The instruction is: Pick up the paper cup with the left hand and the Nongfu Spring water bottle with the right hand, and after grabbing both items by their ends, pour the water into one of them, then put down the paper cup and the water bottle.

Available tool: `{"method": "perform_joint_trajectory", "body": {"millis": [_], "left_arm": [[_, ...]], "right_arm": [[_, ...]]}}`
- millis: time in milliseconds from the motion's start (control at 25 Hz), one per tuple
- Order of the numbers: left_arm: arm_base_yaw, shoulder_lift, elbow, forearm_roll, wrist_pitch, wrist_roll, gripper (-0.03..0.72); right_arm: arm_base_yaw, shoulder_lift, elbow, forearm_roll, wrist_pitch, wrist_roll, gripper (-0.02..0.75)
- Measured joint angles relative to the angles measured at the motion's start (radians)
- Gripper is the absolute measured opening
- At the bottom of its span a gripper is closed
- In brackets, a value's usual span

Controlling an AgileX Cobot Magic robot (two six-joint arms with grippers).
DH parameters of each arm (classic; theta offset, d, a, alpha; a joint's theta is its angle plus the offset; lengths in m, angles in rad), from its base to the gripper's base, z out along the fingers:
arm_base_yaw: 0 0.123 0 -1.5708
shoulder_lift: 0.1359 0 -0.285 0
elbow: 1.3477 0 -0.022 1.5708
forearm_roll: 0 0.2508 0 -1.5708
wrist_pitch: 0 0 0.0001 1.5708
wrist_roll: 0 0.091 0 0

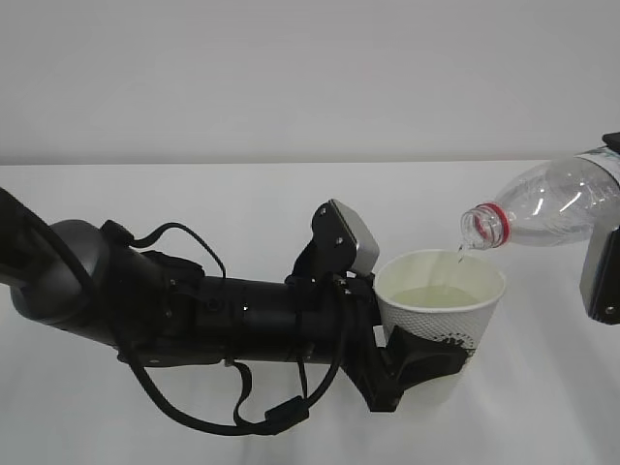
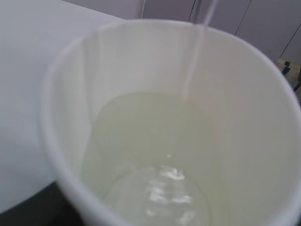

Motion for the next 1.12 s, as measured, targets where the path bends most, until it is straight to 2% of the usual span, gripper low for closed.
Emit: {"method": "perform_joint_trajectory", "body": {"millis": [1120], "left_arm": [[0.000,0.000,0.000,0.000,0.000,0.000,0.489]], "right_arm": [[0.000,0.000,0.000,0.000,-0.002,-0.001,0.403]]}}
